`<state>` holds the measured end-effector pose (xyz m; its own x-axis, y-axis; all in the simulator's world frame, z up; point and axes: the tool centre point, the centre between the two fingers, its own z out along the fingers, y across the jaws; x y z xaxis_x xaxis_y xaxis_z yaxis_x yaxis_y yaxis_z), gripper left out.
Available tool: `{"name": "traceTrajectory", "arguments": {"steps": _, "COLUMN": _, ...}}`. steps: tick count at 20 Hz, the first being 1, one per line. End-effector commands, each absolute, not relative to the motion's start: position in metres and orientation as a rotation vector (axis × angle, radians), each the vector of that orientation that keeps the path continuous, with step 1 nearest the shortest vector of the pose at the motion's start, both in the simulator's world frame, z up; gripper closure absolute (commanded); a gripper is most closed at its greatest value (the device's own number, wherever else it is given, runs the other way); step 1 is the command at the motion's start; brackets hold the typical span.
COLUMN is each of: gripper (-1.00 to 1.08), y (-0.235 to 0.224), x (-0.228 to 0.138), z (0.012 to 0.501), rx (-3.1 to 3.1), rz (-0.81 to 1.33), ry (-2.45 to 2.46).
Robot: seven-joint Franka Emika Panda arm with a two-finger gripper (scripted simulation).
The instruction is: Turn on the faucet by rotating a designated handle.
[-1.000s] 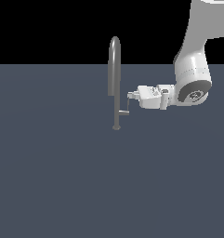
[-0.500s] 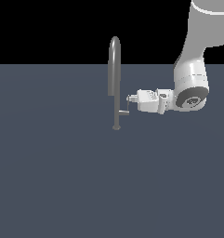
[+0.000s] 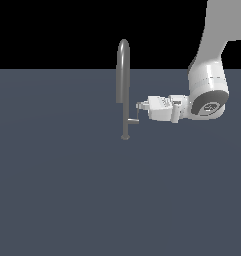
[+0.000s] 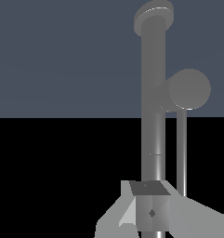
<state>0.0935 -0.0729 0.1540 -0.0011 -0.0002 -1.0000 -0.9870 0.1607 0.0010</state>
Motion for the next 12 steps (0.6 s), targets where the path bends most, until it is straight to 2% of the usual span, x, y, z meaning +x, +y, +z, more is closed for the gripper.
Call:
{"name": "traceTrajectory", "arguments": {"steps": 1, "gripper": 1.08, "y": -0.072, "x": 0.088, "z": 0.156, "rx": -1.089, "rz": 1.09, "ry": 1.282}}
{"name": "traceTrajectory", "arguments": {"steps": 12, "gripper": 1.08, "y": -0.069, "x": 0.067, "z": 0.155, "rx": -1.088, "rz": 1.087, "ry": 1.284}}
